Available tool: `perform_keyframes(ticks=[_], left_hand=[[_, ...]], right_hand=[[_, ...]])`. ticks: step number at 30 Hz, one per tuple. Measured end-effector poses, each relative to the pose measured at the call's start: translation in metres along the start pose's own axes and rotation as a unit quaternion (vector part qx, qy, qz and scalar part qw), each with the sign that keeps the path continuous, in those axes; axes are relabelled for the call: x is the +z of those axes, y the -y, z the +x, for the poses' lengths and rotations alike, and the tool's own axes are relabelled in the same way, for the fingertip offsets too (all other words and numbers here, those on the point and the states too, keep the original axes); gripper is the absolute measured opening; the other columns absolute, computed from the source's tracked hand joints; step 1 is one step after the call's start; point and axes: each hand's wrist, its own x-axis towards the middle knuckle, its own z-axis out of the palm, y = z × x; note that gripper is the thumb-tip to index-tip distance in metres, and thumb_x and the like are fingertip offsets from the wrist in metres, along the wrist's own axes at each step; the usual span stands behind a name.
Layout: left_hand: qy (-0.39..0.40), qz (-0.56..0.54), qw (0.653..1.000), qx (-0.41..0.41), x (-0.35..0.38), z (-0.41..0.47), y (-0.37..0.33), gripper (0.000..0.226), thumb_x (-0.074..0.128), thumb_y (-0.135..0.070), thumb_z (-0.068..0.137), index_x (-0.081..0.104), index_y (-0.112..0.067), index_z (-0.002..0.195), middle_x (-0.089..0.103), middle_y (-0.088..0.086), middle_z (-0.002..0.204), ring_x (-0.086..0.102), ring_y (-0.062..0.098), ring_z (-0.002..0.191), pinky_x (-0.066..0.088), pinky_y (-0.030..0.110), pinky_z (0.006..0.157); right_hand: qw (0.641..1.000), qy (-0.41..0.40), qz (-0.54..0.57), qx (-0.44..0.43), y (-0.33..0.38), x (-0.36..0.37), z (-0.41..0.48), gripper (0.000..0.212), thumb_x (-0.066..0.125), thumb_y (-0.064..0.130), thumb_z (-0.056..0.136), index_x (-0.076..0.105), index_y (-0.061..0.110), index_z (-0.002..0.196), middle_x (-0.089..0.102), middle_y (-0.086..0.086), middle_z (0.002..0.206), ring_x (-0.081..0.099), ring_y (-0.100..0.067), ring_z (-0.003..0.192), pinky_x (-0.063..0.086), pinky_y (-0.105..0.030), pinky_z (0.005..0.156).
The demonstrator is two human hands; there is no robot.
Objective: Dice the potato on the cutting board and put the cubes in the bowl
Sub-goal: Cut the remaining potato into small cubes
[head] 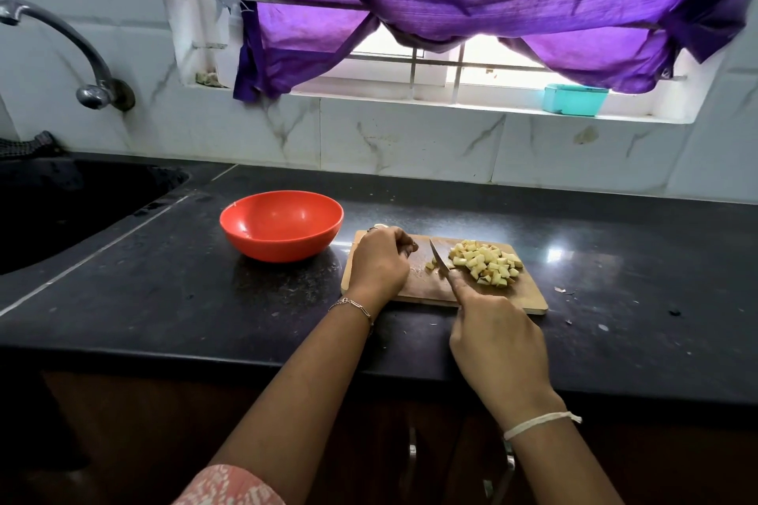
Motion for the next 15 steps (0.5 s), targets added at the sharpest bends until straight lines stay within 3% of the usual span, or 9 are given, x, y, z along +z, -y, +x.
perform_keyframes(ticks=[9, 15], left_hand=[[-0.015, 0.027, 0.999, 0.009, 0.000, -0.002, 0.000, 0.011, 0.062, -0.015, 0.090, 0.069, -0.016, 0.100, 0.067, 0.006, 0.105, 0.059, 0.020, 0.101, 0.043, 0.026, 0.085], [0.003, 0.042, 0.999, 0.012, -0.001, -0.005, 0.000, 0.013, 0.066, -0.019, 0.088, 0.068, -0.015, 0.101, 0.070, 0.003, 0.097, 0.058, 0.017, 0.100, 0.041, 0.022, 0.081]], right_hand=[[0.998, 0.006, -0.040, -0.042, 0.013, 0.009, 0.007, 0.051, 0.043, 0.013, 0.094, 0.040, 0.028, 0.143, 0.061, 0.003, 0.112, 0.063, -0.019, 0.099, 0.049, -0.030, 0.075], [0.997, 0.016, -0.074, -0.007, -0.004, 0.001, 0.010, 0.056, 0.039, 0.012, 0.095, 0.031, 0.026, 0.149, 0.062, 0.001, 0.112, 0.063, -0.020, 0.100, 0.050, -0.030, 0.073]])
